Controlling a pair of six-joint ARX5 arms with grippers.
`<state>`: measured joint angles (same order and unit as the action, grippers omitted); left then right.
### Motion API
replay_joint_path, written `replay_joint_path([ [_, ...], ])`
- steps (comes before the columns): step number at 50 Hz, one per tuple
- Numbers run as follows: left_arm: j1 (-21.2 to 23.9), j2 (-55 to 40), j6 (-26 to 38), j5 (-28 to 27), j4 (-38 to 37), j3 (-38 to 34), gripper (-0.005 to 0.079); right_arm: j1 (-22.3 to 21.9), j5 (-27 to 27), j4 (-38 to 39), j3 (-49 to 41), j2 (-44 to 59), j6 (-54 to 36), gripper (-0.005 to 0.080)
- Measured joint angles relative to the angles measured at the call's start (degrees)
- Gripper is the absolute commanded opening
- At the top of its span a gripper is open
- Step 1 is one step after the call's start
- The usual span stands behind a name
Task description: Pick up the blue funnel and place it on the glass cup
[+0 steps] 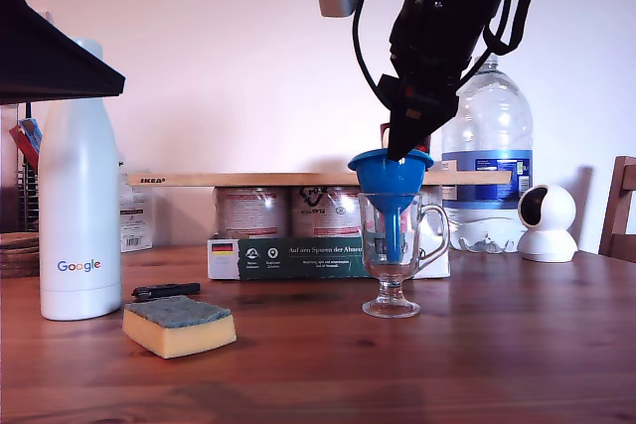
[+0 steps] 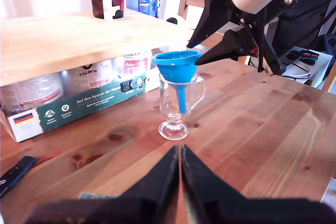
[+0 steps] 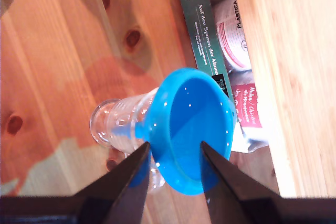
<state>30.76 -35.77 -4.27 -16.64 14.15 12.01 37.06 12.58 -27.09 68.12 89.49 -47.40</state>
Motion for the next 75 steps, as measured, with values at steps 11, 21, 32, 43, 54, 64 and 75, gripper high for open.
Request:
replay_joint_path([
  [11, 0.00, 0.00, 0.04, 0.00, 0.02, 0.00, -0.0024, 1.46, 0.00, -3.78, 0.02, -0.02, 0.66, 0.0273],
  [21, 0.00, 0.00, 0.39, 0.00, 0.02, 0.00, -0.0024, 2.51, 1.07, -6.19, 0.02, -1.70, 1.18, 0.0334],
  [32, 0.00, 0.00, 0.39, 0.00, 0.00, 0.00, -0.0024, 3.96, 4.31, -6.05, 0.02, -9.64, 4.39, 0.0282],
  [43, 0.00, 0.00, 0.39, 0.00, 0.02, 0.00, -0.0024, 3.93, 4.33, -7.02, 0.13, -16.35, 12.07, 0.0005],
  [54, 0.00, 0.00, 2.14, 0.02, 0.07, 0.00, -0.0024, 4.02, 0.76, -7.10, 0.15, -19.69, 29.29, 0.0005],
  [64, 0.00, 0.00, 2.97, 0.48, 0.11, 0.00, -0.0024, 4.11, -5.57, -8.11, 0.17, -19.78, 38.77, 0.0005],
  [75, -0.87, 0.00, 2.95, 1.31, 0.11, 0.00, -0.0024, 3.04, -1.66, 3.34, -11.08, -24.98, 42.71, 0.0005],
])
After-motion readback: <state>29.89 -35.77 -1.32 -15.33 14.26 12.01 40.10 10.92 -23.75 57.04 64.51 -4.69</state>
